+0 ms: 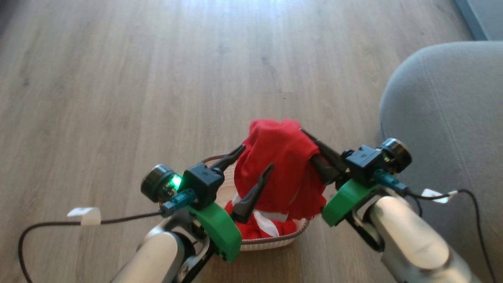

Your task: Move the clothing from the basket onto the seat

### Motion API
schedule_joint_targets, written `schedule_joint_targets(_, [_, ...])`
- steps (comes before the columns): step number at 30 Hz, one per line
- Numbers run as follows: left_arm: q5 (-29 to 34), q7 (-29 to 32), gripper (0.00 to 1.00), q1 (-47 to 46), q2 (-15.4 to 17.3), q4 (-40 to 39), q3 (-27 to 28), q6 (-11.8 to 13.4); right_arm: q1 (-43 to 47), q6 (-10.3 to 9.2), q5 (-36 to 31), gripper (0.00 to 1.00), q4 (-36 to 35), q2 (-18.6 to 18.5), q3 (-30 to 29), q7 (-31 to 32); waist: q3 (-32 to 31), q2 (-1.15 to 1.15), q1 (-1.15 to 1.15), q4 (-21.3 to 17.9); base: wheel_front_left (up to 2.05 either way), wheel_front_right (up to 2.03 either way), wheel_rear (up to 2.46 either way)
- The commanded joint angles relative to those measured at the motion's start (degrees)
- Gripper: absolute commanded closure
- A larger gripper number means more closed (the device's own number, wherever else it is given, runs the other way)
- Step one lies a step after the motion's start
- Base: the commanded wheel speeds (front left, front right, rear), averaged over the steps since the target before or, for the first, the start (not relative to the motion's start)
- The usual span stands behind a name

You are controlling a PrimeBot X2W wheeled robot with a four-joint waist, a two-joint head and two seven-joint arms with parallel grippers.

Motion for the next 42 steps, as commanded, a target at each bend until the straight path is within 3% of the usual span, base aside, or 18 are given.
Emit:
schedule_joint_targets(1, [-0.4, -0.9, 0.0, -1.1, 0.1, -1.4, 2.0, 0.2, -1.0, -0.02, -0.5, 1.0, -2.8, -0.5, -0.9, -0.4, 0.7, 0.0, 0.0, -2.2, 0.0, 0.0, 0.0])
schedule_joint_targets(12, [0.3, -4.5, 0.0, -0.8, -1.2, 1.4, -0.2, 0.2, 1.5, -0.02, -2.0, 1.0, -11.7, -4.0, -9.0, 1.1, 4.2, 0.0, 0.0, -13.2, 0.0, 0.0, 0.0])
schedule_joint_targets(21, [0.4, -5.9, 0.0, -2.1, -1.5, 3.4, -1.1, -0.1, 4.4, -0.02, -2.6, 1.0, -17.5, -5.8, -14.6, 3.5, 5.7, 0.0, 0.0, -18.4, 0.0, 0.0, 0.0])
schedule_joint_targets(34, [0.7, -6.4, 0.0, -3.8, -1.6, 4.1, -2.1, -0.2, 6.3, -0.02, -1.8, 1.0, -21.4, -5.5, -18.4, 4.3, 9.0, 0.0, 0.0, -18.4, 0.0, 0.0, 0.0])
schedule_joint_targets(42, [2.7, -5.5, 0.0, -11.0, -0.8, 3.5, -1.1, -0.4, -1.4, -0.02, 2.3, 1.0, -20.2, -5.4, -25.1, 4.8, 19.4, 0.0, 0.0, -15.9, 0.0, 0.0, 0.0])
